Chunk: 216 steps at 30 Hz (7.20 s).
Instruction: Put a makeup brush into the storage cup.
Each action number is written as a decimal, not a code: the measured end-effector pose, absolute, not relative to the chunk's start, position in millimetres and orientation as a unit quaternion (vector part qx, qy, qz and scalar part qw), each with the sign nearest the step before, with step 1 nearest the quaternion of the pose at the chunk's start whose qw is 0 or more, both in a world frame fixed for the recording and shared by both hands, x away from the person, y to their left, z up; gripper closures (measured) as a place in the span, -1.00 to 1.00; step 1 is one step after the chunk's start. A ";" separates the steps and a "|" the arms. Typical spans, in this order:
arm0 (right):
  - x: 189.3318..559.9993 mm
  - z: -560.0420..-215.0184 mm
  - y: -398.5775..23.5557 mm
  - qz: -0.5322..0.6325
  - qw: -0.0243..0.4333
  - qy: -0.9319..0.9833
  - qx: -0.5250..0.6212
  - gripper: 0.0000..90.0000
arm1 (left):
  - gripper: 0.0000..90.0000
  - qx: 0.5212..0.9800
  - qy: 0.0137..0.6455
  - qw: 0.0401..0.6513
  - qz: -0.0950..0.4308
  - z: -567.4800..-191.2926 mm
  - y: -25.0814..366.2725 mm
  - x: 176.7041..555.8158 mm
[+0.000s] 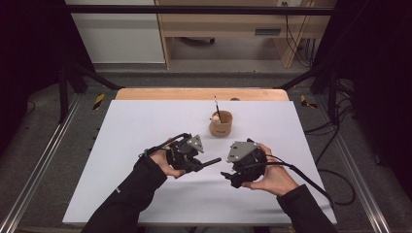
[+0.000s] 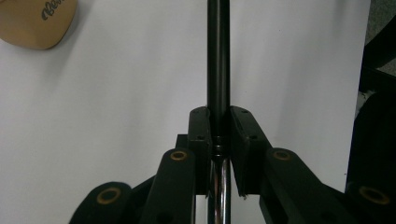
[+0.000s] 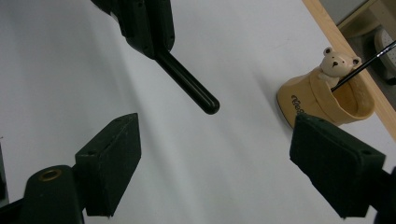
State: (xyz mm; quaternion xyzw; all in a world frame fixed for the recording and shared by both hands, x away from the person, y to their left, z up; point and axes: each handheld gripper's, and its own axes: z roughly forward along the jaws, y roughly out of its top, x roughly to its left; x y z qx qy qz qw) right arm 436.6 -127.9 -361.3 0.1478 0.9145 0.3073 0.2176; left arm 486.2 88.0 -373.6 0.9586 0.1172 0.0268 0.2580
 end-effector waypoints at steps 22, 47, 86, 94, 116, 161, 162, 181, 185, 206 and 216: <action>431.2 -363.0 -115.0 0.275 0.221 0.931 0.097 -0.50 | 0.74 0.960 0.105 0.258 0.016 -371.4 82.8 484.7; 429.6 -370.3 -104.1 0.237 0.239 0.941 0.045 -0.24 | 0.74 0.961 0.100 0.257 -0.005 -367.4 76.1 482.3; 429.2 -380.6 -98.0 0.213 0.272 0.938 -0.037 0.41 | 0.74 0.959 0.112 0.258 -0.033 -365.5 67.0 482.8; 428.3 -382.5 -97.3 0.215 0.277 0.935 -0.057 0.55 | 0.74 0.959 0.107 0.258 -0.035 -365.6 64.4 481.9; 427.4 -384.3 -97.6 0.207 0.260 0.939 -0.085 0.75 | 0.72 0.958 0.098 0.267 -0.035 -364.5 67.8 480.1; 446.3 -374.8 -135.1 0.249 0.259 0.933 0.032 0.77 | -0.75 0.898 0.199 0.378 0.105 -344.7 152.1 479.8; 445.7 -374.9 -136.0 0.255 0.257 0.931 0.041 0.77 | -0.76 0.894 0.204 0.384 0.107 -345.5 154.4 478.7; 446.5 -377.0 -147.2 0.306 0.249 0.914 0.091 0.77 | -0.76 0.822 0.279 0.482 0.121 -377.5 179.4 461.9; 447.0 -379.6 -147.1 0.316 0.244 0.911 0.103 0.77 | -0.74 0.812 0.286 0.494 0.126 -383.0 179.5 458.5; 444.7 -399.3 -148.9 0.372 0.227 0.887 0.152 0.77 | -0.71 0.770 0.312 0.543 0.121 -403.8 164.9 450.3; 444.0 -407.2 -151.4 0.411 0.211 0.867 0.185 0.77 | -0.70 0.760 0.313 0.559 0.110 -407.9 155.7 447.3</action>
